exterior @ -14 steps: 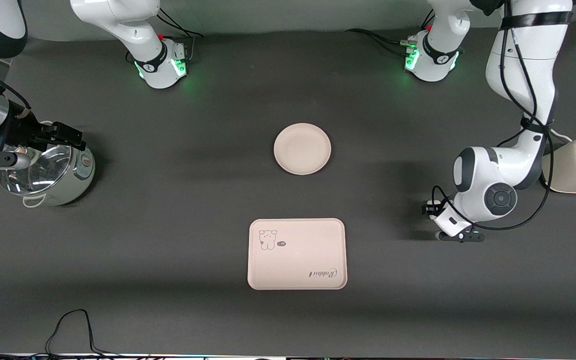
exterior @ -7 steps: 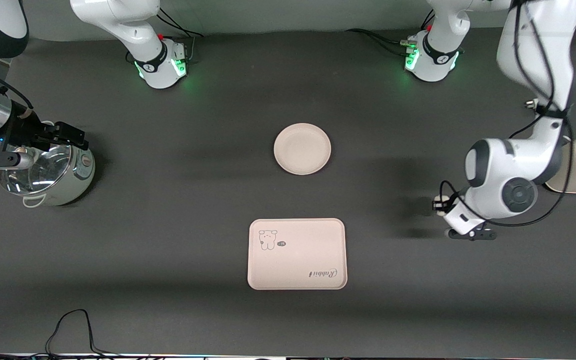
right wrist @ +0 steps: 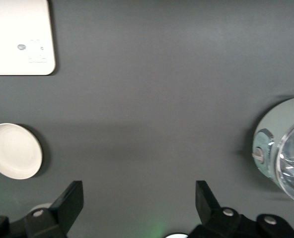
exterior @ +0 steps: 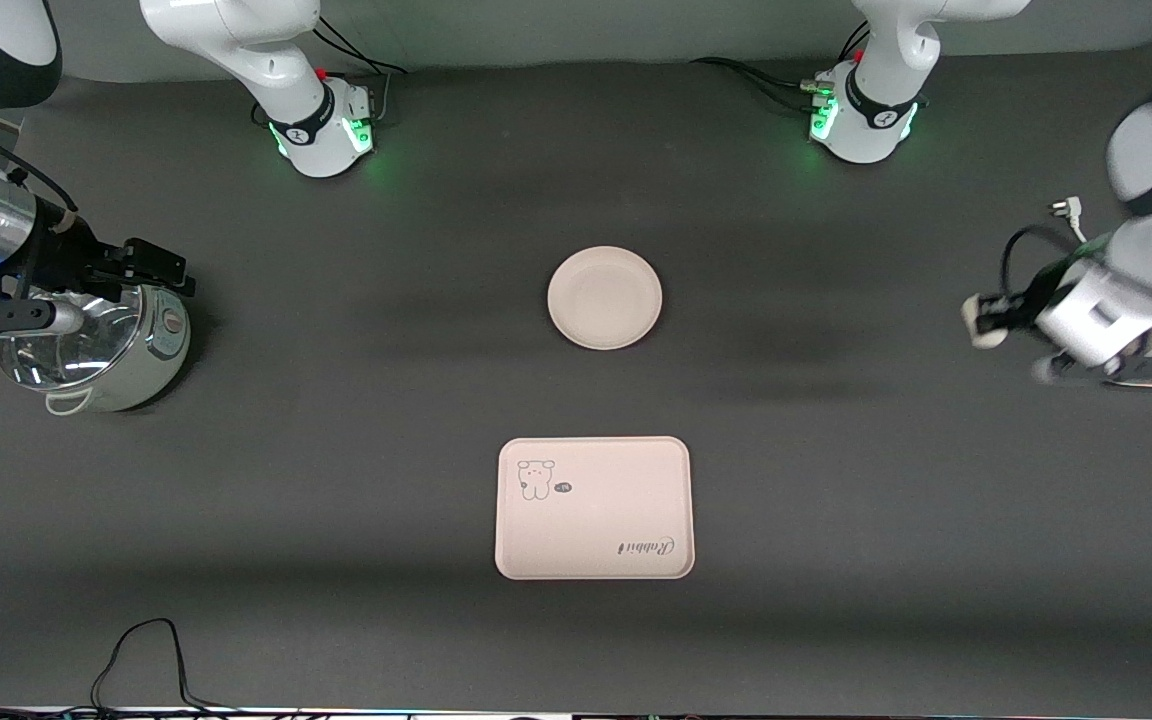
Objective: Place bun in plate and plate on tray
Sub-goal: 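Carry the bun with the left gripper and lower it onto the plate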
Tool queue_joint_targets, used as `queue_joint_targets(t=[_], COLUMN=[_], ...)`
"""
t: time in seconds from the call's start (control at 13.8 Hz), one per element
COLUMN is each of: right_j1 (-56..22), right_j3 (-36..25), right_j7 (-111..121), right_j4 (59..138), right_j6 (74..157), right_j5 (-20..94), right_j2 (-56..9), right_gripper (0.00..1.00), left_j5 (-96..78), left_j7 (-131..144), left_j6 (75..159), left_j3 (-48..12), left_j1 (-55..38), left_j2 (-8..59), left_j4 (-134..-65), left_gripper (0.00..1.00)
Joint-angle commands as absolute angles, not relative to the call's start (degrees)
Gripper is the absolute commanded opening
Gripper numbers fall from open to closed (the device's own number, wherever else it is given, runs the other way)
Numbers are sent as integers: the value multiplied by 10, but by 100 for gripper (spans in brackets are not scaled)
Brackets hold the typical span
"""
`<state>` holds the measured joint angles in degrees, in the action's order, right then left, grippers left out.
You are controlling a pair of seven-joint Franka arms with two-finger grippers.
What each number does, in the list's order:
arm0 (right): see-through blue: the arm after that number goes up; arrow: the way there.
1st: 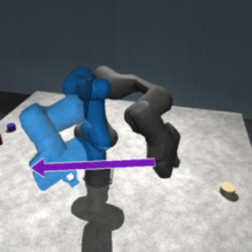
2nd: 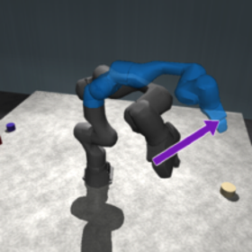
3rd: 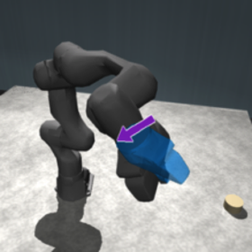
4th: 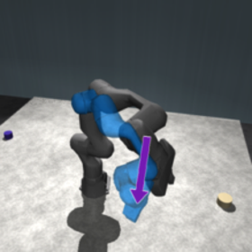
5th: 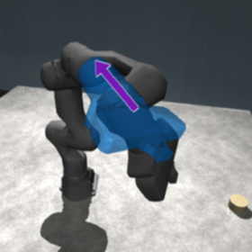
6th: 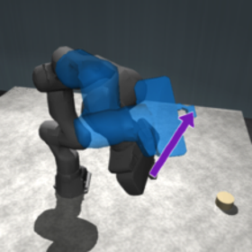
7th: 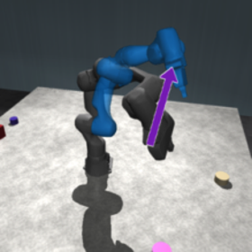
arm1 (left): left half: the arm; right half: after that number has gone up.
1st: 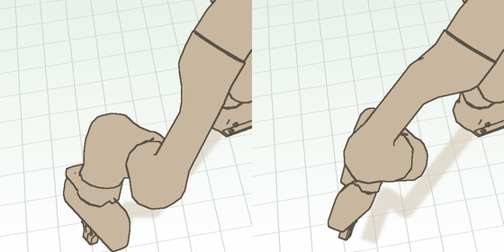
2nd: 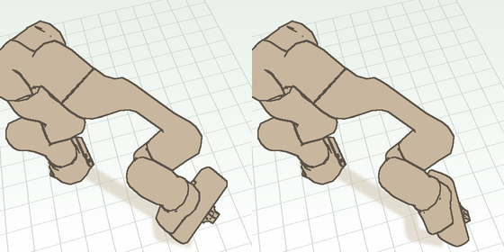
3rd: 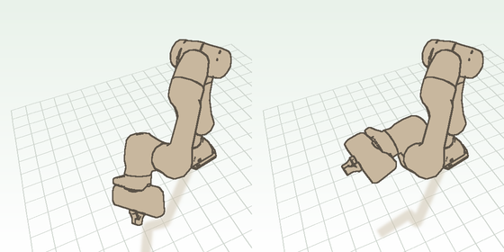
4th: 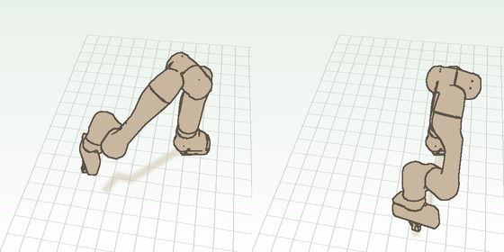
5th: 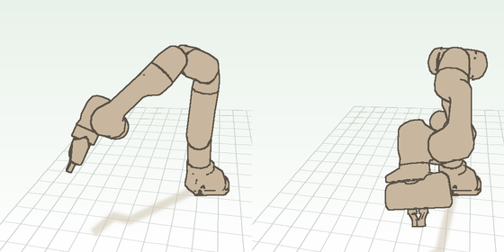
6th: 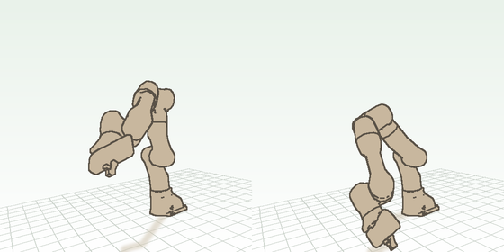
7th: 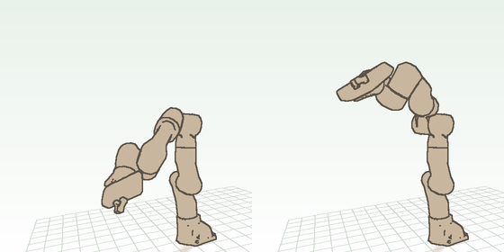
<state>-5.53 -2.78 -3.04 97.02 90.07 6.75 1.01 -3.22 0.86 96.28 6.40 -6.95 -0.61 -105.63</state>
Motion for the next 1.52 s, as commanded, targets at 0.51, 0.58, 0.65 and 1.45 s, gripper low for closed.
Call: queue_joint_targets(t=[0.51,0.58,0.65,1.45], right_j1=[-106,-113,-128,-190], right_j3=[-31,-31,-31,-31], right_j7=[4,0,0,-1], right_j4=[1055,1066,1076,1104], right_j6=[1013,1026,1039,1126], right_j5=[151,151,152,199], right_j2=[4,5,5,-38], right_gripper=[100,100,100,100], left_j5=[-31,-29,-27,42], left_j7=[310,381,438,693], left_j6=[1002,1044,1083,1304], left_j3=[-129,-164,-189,-201], left_j1=[-105,-115,-126,-297], left_j2=[13,42,73,316], left_j4=[-1058,-1057,-1057,-1059], left_gripper=[21,21,21,26])
